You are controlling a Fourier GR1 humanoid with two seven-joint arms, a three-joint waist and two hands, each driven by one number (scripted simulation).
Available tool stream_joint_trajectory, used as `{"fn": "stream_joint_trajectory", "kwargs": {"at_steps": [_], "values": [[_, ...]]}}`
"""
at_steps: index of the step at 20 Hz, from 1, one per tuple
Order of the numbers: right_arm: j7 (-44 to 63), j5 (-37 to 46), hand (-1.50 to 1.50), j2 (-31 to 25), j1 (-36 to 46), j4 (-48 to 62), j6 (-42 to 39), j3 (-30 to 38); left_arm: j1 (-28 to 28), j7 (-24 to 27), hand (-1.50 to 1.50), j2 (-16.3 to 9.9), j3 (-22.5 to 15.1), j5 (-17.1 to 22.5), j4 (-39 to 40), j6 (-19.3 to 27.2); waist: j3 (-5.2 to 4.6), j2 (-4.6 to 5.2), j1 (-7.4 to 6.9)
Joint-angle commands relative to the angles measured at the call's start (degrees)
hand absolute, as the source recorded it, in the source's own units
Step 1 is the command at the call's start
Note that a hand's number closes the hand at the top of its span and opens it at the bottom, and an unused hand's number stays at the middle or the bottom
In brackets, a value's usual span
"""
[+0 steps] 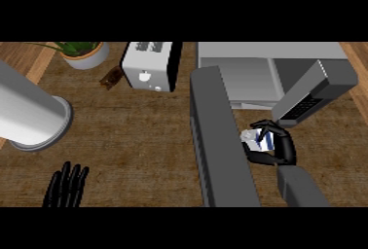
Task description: Pick up the milk, place it into the microwave and close the microwave
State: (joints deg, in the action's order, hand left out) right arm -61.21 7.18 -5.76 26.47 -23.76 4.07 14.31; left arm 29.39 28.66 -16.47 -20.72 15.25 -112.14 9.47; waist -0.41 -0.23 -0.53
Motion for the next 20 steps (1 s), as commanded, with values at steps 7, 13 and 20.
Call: {"fn": "stream_joint_trajectory", "kwargs": {"at_steps": [7, 13, 20], "values": [[5.98, 1.54, 1.5, 4.95, 2.29, -8.12, 10.69, -2.73, -2.07, -2.28, -1.5, -0.17, 4.58, 3.19, 1.27, -2.25, 0.41, 0.27, 0.15], [15.4, 2.01, 1.5, 4.83, 0.22, -17.72, 12.31, -5.39, 3.67, -0.24, -1.5, 0.14, 2.88, 0.62, -1.87, -2.75, 0.4, 0.09, 0.28], [19.64, 4.36, 1.5, -0.79, 14.05, -4.0, 15.82, -2.78, -0.5, 2.15, -1.5, 1.68, 4.76, 1.6, 5.0, -5.19, 0.44, 0.52, -0.73]]}}
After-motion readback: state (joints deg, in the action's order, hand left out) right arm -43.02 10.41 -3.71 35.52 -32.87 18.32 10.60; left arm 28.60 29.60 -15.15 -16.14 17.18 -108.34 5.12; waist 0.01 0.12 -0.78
